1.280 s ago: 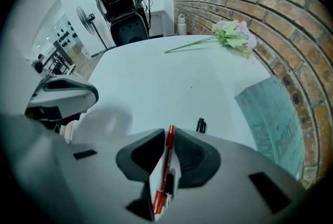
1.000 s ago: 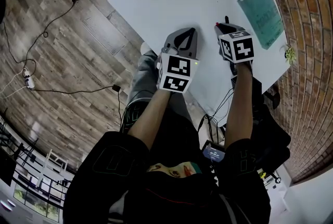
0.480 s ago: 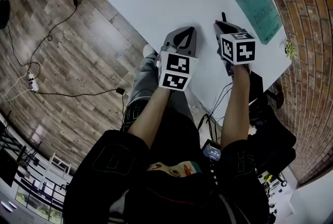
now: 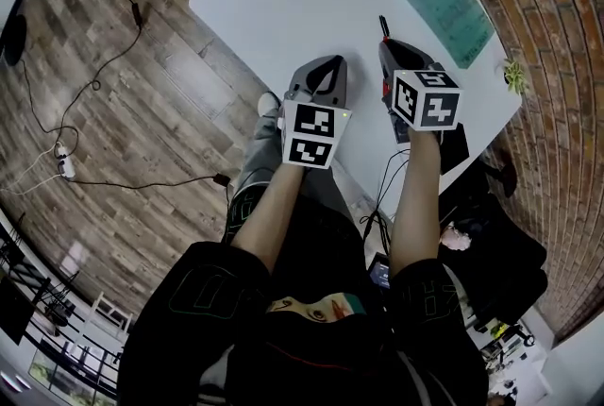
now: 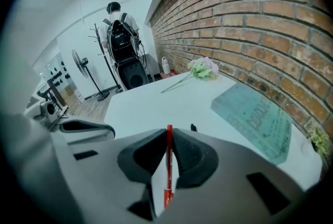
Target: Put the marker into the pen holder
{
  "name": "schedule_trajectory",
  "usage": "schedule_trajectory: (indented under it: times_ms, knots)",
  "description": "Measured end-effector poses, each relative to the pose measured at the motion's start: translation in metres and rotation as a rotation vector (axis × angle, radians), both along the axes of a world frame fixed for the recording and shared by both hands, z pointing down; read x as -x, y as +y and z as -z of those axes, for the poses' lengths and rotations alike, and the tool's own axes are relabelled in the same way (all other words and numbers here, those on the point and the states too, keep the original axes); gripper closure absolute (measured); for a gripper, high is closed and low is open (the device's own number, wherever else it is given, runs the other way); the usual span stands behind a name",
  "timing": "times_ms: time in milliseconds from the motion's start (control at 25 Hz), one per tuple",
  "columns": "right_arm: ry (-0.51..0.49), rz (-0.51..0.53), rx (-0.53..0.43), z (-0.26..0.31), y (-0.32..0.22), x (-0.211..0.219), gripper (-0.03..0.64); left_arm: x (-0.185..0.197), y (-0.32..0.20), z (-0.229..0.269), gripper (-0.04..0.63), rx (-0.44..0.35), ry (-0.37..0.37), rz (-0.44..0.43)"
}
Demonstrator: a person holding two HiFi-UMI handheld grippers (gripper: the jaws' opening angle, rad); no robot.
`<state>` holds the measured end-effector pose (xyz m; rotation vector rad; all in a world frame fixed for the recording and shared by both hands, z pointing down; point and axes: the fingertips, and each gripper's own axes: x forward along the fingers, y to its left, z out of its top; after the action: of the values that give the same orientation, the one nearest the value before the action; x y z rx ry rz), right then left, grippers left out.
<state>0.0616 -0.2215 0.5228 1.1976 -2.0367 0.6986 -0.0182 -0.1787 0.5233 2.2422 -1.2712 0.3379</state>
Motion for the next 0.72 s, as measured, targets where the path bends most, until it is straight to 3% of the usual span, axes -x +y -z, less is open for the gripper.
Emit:
schedule_trajectory:
  times_ms: [160,360,720]
  knots:
    - [-0.04,-0.048,-0.058,0.018,0.007,-0.008,0.574,-0.004,0.004,0.014,0.586,-0.029,-0.005,0.008]
    - [-0.008,-0.057,-0.14,0.038,0.018,-0.015,0.574,-0.008,0.013,0.024,0.588,-0.053,-0.009,0.018]
    - [-0.094,-0.108,-0.212,0.066,0.04,-0.034,0.574,-0.025,0.029,0.038,0.588,-0.086,-0.009,0.033]
